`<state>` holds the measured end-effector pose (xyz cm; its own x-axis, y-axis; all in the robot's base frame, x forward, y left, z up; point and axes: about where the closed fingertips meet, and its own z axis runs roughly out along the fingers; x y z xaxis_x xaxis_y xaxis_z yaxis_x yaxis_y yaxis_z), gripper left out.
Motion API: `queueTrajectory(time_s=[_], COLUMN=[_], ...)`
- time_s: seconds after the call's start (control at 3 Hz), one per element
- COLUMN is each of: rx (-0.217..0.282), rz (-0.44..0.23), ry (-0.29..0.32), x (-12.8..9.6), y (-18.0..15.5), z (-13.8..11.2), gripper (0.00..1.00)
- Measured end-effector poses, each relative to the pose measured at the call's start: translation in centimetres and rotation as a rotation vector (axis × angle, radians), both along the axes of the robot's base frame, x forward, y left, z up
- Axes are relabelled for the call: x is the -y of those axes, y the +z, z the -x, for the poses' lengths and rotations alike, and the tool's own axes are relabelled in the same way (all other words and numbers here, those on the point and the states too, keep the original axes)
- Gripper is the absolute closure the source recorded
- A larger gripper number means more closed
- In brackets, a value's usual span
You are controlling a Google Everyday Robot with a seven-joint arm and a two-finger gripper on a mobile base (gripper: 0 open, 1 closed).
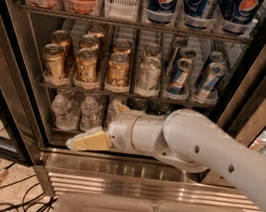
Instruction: Pick orange can from middle shelf of fridge
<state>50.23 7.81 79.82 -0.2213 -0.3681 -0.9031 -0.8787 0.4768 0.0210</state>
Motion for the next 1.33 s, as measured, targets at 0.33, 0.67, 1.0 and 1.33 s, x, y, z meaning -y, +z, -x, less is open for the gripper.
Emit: queueTrajectory(time_s=[0.33, 0.67, 1.0, 1.33], rx=[0.031, 0.068, 0.123, 0.181], rz=[-0.075, -0.128, -0.144, -0.156], ry=[-0.053, -0.084, -0.098, -0.118], x=[-1.4, -3.4, -4.9, -5.9], y=[-0.6, -0.9, -0.3, 0.7], z=[-1.2, -2.5, -4.0, -4.9], gripper=[0.0, 0.0, 0.0, 0.0])
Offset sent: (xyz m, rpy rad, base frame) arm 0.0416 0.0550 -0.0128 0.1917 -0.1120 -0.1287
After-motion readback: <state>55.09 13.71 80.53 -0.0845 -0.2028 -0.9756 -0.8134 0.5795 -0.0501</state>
